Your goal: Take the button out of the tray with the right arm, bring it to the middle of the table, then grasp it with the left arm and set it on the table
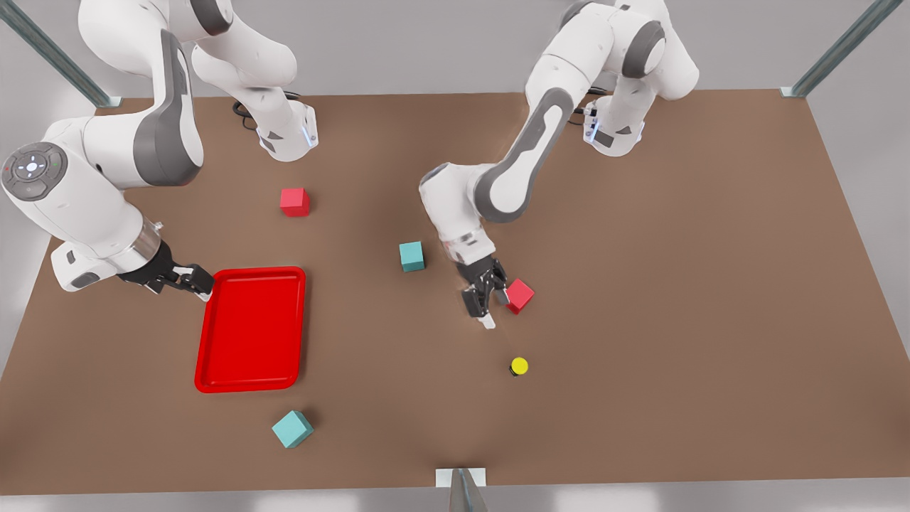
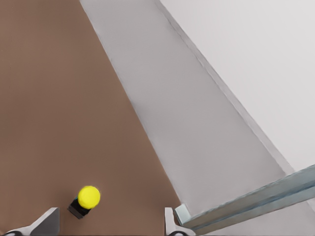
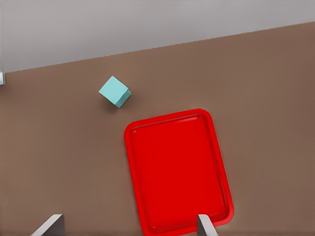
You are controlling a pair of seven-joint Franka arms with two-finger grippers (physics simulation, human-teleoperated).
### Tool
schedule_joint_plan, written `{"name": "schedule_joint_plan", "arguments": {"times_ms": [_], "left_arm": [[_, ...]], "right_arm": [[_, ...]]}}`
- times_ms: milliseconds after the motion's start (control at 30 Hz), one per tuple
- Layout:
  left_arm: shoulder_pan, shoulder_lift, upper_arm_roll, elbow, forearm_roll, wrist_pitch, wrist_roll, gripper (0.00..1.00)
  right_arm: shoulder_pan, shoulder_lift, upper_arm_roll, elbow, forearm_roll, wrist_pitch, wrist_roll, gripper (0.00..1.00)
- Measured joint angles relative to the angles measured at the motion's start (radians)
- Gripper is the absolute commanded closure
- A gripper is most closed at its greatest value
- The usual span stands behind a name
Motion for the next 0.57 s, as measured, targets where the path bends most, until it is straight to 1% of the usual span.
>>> {"name": "schedule_joint_plan", "arguments": {"times_ms": [33, 67, 100, 133, 167, 200, 233, 267, 333, 567], "left_arm": [[0.128, -0.023, 0.018, 0.048, -0.189, -0.081, 0.124, 0.00], [0.230, -0.036, 0.028, 0.079, -0.333, -0.156, 0.251, 0.00], [0.295, -0.042, 0.038, 0.130, -0.440, -0.227, 0.373, 0.00], [0.367, -0.080, 0.008, 0.170, -0.518, -0.291, 0.488, 0.00], [0.464, -0.169, -0.076, 0.157, -0.562, -0.343, 0.591, 0.00], [0.528, -0.286, -0.131, 0.081, -0.587, -0.378, 0.688, 0.00], [0.573, -0.398, -0.175, -0.030, -0.597, -0.392, 0.779, 0.00], [0.608, -0.460, -0.210, -0.102, -0.602, -0.400, 0.866, 0.00], [0.637, -0.482, -0.249, -0.161, -0.611, -0.414, 1.032, 0.00], [0.626, -0.482, -0.266, -0.181, -0.621, -0.464, 1.518, 0.00]], "right_arm": [[-0.003, 0.000, 0.000, -0.001, 0.001, -0.003, 0.000, 0.00], [-0.002, -0.002, 0.000, -0.001, 0.000, -0.011, 0.000, 0.00], [-0.008, -0.002, -0.002, -0.001, 0.001, -0.018, 0.000, 0.00], [-0.019, -0.001, -0.002, -0.001, 0.003, -0.025, -0.001, 0.00], [-0.029, 0.000, -0.002, -0.001, 0.006, -0.033, -0.004, 0.00], [-0.036, 0.000, -0.003, -0.001, 0.007, -0.040, -0.010, 0.00], [-0.040, 0.000, -0.003, -0.001, 0.009, -0.046, -0.016, 0.00], [-0.041, 0.000, -0.004, -0.001, 0.009, -0.051, -0.022, 0.00], [-0.039, 0.000, -0.004, -0.001, 0.007, -0.063, -0.033, 0.00], [-0.039, 0.000, -0.004, -0.001, 0.006, -0.083, -0.062, 0.00]]}}
